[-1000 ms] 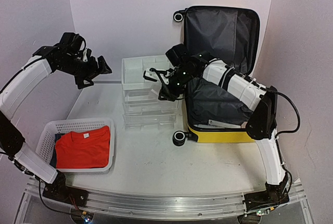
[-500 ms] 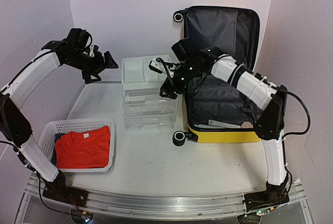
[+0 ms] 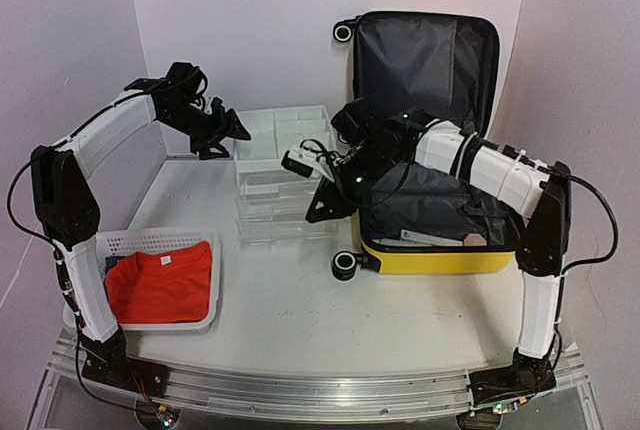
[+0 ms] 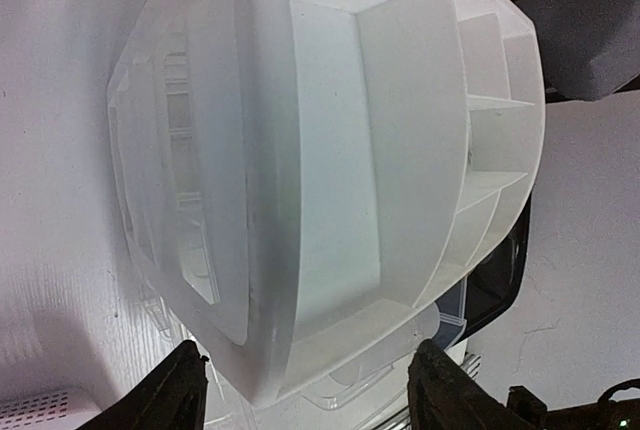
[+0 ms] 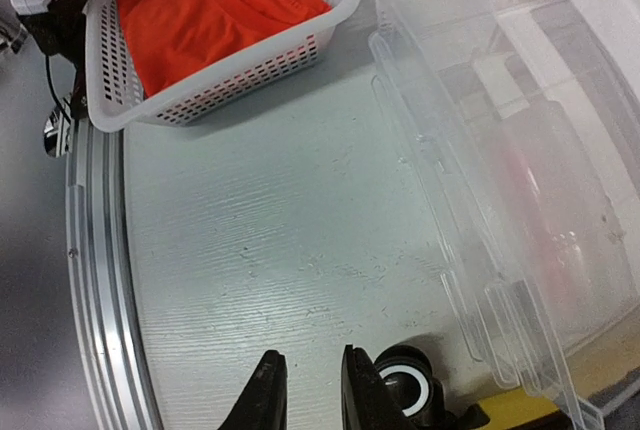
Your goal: Open, take out, and arrange the luggage
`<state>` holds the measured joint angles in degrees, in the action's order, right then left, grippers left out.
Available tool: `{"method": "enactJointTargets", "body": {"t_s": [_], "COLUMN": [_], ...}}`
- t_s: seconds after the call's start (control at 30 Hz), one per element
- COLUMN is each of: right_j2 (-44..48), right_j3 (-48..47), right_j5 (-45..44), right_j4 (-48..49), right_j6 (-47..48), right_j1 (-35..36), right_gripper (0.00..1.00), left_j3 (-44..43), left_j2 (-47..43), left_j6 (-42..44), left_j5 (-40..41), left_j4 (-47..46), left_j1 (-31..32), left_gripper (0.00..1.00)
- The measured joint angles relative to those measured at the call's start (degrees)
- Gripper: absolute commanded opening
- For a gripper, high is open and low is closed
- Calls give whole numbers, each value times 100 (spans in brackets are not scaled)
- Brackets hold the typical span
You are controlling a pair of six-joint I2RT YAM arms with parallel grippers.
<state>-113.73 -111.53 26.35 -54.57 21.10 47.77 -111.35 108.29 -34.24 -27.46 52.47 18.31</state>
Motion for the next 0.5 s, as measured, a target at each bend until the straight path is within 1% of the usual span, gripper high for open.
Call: {"method": "enactJointTargets", "body": {"t_s": [0.17, 0.37, 0.5], "right_j2": [-295, -365, -492], "right_j3": [7, 184, 129], "right_j5": [-420, -1405, -1860], "right_j4": [98, 916, 1342], "right_j6": [227, 358, 424], "right_j1": [131, 151, 140], "right_gripper": [16, 18, 19], "left_j3": [-4, -2, -2], "left_j2": [44, 44, 66], "left_j6": [116, 142, 157], "left_j5": [11, 2, -7], "left_j4": [7, 7, 7], "left_j1": [0, 0, 0], "left_gripper": [65, 64, 64]}}
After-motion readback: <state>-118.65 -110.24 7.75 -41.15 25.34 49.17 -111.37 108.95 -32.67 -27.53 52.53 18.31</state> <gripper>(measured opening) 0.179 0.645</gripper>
